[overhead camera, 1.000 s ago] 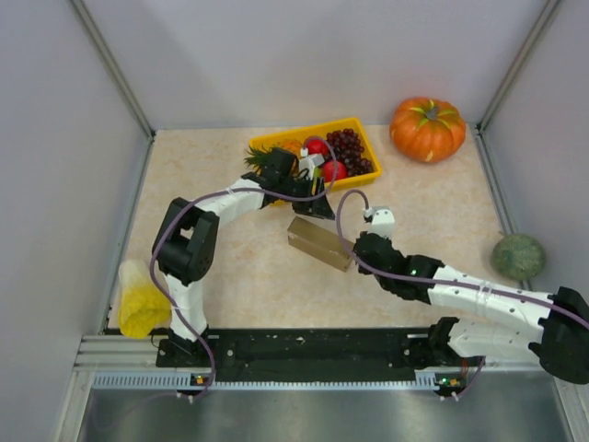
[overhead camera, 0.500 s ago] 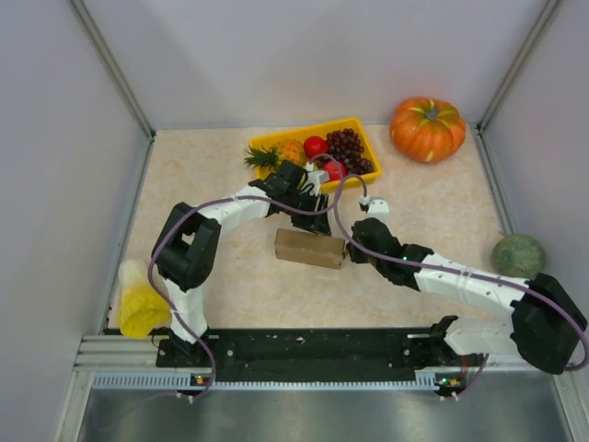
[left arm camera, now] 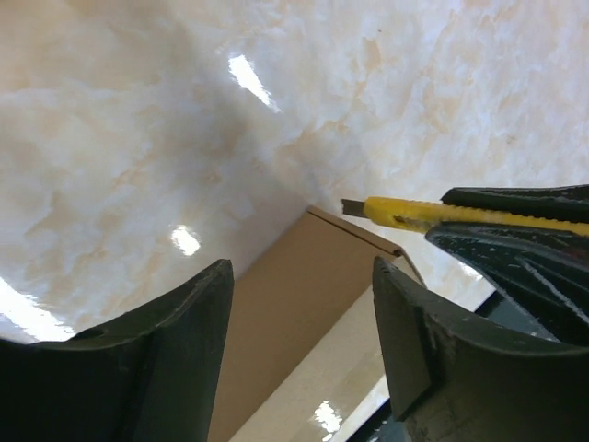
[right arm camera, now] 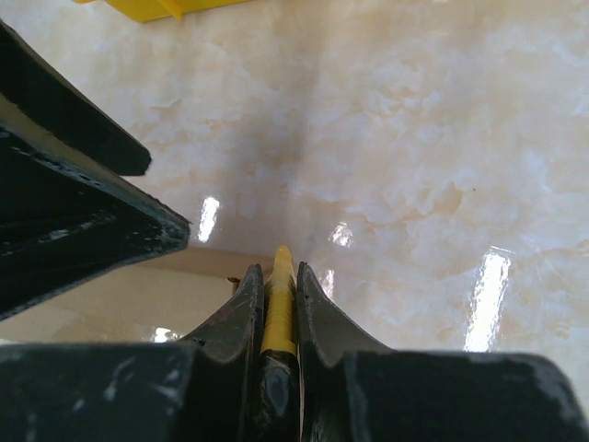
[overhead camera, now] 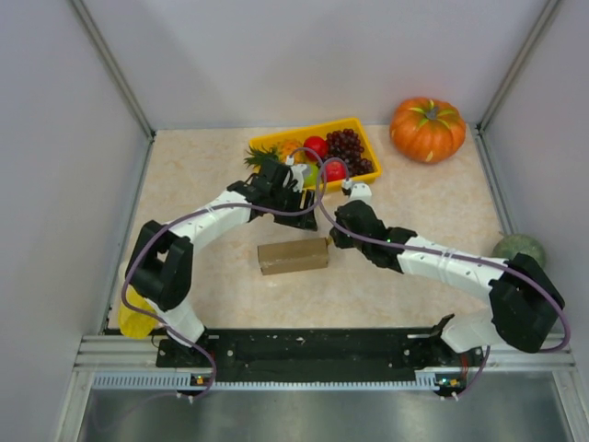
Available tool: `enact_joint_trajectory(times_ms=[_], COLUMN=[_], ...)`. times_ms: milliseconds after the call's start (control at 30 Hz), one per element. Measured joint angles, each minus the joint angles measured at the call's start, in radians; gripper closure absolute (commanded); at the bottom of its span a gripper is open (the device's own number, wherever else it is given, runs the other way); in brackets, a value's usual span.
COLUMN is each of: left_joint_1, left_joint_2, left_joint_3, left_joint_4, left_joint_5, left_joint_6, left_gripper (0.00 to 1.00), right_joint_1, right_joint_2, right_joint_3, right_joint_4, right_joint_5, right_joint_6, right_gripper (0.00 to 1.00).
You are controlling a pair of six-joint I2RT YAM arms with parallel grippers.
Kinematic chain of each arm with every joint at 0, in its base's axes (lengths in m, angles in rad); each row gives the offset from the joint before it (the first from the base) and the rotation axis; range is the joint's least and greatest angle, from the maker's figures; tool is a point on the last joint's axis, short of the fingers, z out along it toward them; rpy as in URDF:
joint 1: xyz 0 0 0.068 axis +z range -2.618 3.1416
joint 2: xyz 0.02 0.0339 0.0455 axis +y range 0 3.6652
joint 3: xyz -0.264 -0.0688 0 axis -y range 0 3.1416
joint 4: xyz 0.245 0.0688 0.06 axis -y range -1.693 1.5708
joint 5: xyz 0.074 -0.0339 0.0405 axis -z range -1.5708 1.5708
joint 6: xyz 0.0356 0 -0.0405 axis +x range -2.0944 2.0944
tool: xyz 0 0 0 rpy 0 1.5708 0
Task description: Unpack the express box
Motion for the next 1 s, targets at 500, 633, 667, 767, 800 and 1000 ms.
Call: enact_joint_trajectory(times_ms=[500,633,667,767,800,1000], left_joint_1=[-0.024,-0.025,-0.025,-0.029,-0.032,-0.074], left_joint_2=[-0.127,-0.221,-0.240,-0.255,-0.256,-0.251], left_joint_3=[-0.040,-0.138,-0.149,-0.151,-0.151,-0.180], left_joint_4=[-0.090,-0.087,-0.087,-0.087,-0.087,-0.083], left_joint_5=[0.043,0.067,0.077,0.104,0.110,0.091], left_joint_6=[0.463,0.532,0.547,0.583,0.595,0.644], left_gripper=[0.01,0.01,0.01,0.01,0.01,0.03], right_joint_1=[-0.111,-0.119,-0.119,-0.119,-0.120,-0.122], right_joint_2=[-0.276,-0.301,-0.301,-0.298,-0.294,-0.278], right_joint_3=[-0.079,-0.079,-0.079,-0.079,-0.079,-0.077], right_joint_4=[-0.202,-0.234,-0.240,-0.257,-0.259,-0.259], right_joint_5=[-0.027,-0.040,-0.044,-0.054,-0.056,-0.061], right_joint_6=[0.085,0.085,0.085,0.087,0.087,0.104], right_gripper=[1.00,1.00,1.00,1.00,1.00,1.00])
